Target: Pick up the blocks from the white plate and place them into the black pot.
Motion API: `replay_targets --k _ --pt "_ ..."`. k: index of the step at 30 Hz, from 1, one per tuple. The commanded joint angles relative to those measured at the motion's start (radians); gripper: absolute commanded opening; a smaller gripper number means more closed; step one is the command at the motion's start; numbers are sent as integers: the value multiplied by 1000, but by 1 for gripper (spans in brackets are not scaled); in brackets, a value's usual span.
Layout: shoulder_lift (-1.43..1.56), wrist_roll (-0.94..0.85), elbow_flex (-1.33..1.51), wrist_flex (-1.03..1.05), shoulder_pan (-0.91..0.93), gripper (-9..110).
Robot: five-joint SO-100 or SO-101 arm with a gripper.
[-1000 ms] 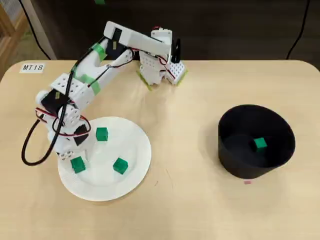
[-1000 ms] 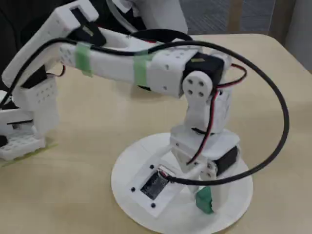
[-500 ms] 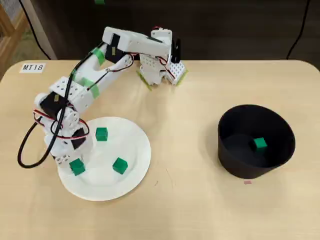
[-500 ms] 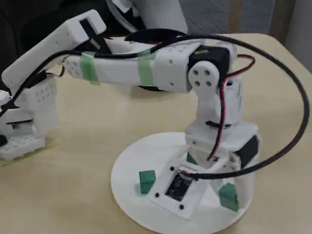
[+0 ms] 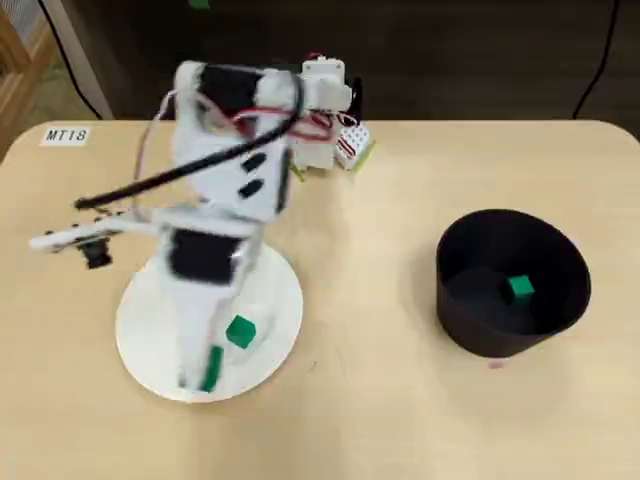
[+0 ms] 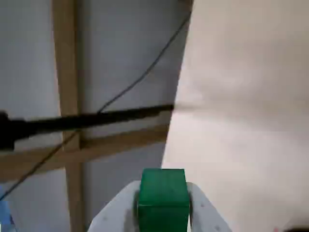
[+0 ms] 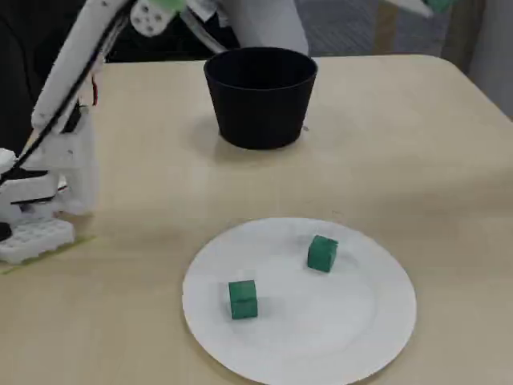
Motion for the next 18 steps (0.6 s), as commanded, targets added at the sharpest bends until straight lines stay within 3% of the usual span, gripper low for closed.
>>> replay_targets --k 1,4,8,13,18 --pt "305 38 463 3 -115 -2" --pt "488 69 716 2 -265 -2" --pt "502 83 873 -20 -488 -2" --pt "528 107 1097 -233 -683 -2" --pt "546 94 1269 -414 -753 -2"
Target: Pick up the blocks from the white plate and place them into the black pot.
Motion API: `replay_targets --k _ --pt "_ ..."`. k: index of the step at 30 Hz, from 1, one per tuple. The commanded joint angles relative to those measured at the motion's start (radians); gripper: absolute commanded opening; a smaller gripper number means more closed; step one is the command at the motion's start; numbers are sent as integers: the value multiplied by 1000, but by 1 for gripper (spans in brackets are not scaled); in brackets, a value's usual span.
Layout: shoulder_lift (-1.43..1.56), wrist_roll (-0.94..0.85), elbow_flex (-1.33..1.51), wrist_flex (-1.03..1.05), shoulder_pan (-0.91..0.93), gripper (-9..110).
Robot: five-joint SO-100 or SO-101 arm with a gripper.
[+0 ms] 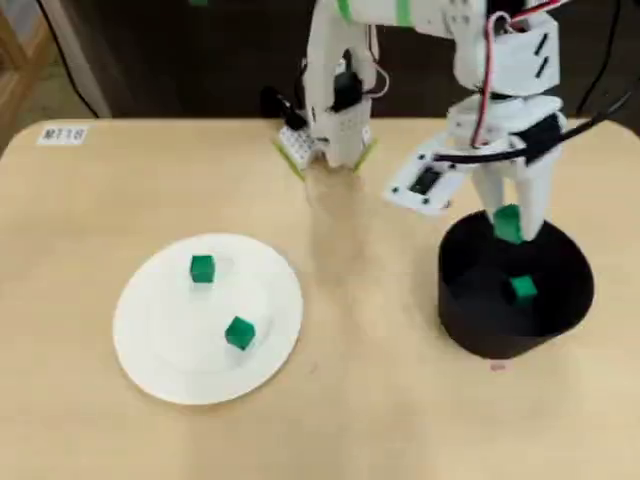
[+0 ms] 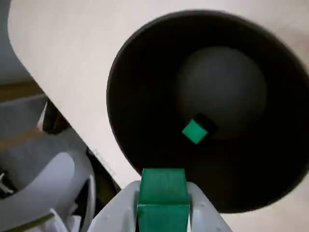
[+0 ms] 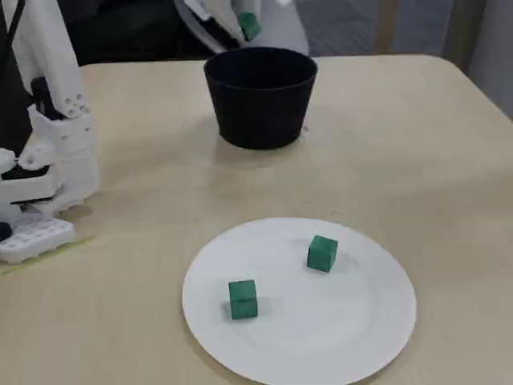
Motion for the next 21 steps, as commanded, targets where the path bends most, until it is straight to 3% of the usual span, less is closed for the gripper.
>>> replay_targets --k 1,8,20,21 --pt "67 -21 67 -109 -25 -2" --pt "52 -44 187 -319 15 -2" --pt "9 -43 218 -347 66 -2" --pt "15 -48 229 -345 67 2"
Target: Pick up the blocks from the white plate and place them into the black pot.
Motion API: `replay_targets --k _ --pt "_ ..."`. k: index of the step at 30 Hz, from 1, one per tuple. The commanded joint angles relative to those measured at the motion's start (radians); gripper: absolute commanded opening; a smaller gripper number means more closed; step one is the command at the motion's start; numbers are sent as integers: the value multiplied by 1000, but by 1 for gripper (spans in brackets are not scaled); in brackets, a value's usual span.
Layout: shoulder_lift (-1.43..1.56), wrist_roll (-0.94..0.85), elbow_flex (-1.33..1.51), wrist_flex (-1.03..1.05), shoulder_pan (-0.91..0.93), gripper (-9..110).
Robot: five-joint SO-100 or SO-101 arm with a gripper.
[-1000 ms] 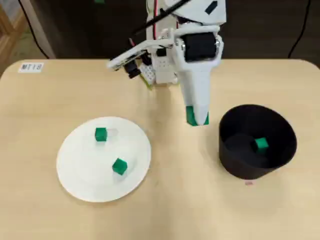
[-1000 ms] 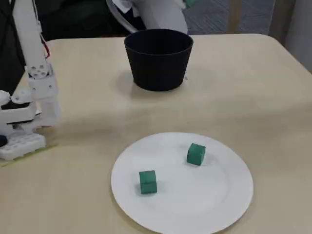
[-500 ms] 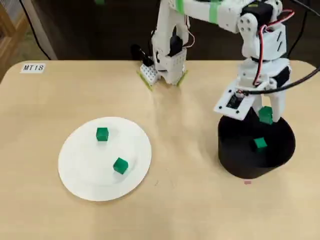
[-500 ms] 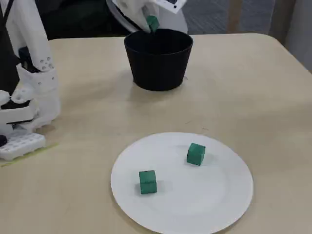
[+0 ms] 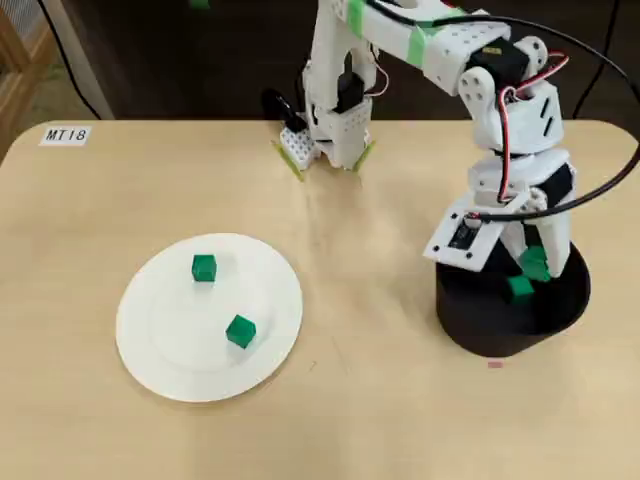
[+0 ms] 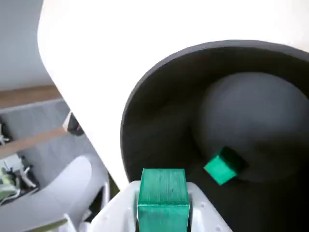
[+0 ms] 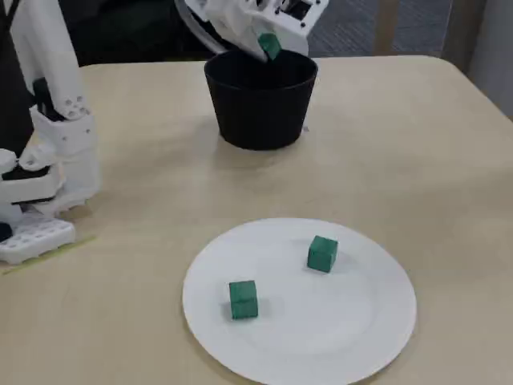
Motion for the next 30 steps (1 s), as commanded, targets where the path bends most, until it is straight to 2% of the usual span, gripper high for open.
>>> replay_targets --k 1,3,6,11,15,21,26,30 --pt "29 -11 20 -2 12 8" --pt "57 -34 52 -2 14 19" --pt "87 -34 84 0 23 23" --pt "120 -34 89 18 46 16" --pt "163 -15 83 41 97 -2" --pt "233 -18 81 58 253 -2" --pt "206 94 66 44 462 -2" --pt "110 213 -38 120 655 -2"
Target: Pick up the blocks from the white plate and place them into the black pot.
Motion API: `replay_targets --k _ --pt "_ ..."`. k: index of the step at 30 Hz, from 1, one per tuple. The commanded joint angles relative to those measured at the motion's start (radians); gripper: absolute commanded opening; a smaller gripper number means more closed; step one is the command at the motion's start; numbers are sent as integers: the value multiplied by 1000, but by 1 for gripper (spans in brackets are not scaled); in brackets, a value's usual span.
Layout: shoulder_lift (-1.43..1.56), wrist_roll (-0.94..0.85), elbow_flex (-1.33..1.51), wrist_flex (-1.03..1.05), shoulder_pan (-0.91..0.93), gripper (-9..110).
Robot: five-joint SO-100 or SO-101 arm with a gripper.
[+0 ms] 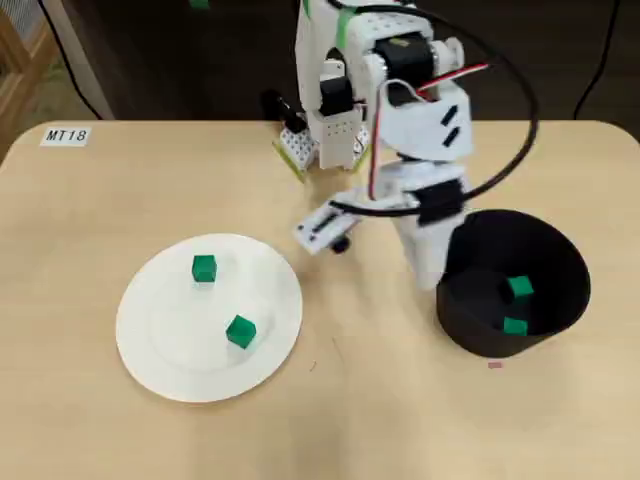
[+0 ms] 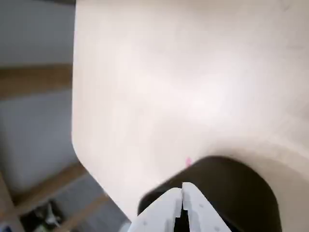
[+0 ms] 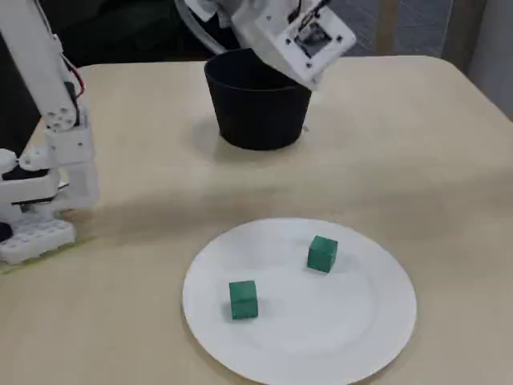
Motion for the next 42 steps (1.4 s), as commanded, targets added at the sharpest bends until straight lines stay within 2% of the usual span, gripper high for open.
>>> replay_targets --k 1,5,8,15,21,30,42 --pt "-75 74 -175 114 160 -2" --pt "-383 11 -637 494 318 -2" --pt "-495 -44 -798 594 403 -2" --pt "-430 -232 -611 600 581 -2" --pt "-221 -298 -272 588 624 -2" --pt "78 -371 173 390 727 -2" --pt "-91 -601 170 249 727 -2"
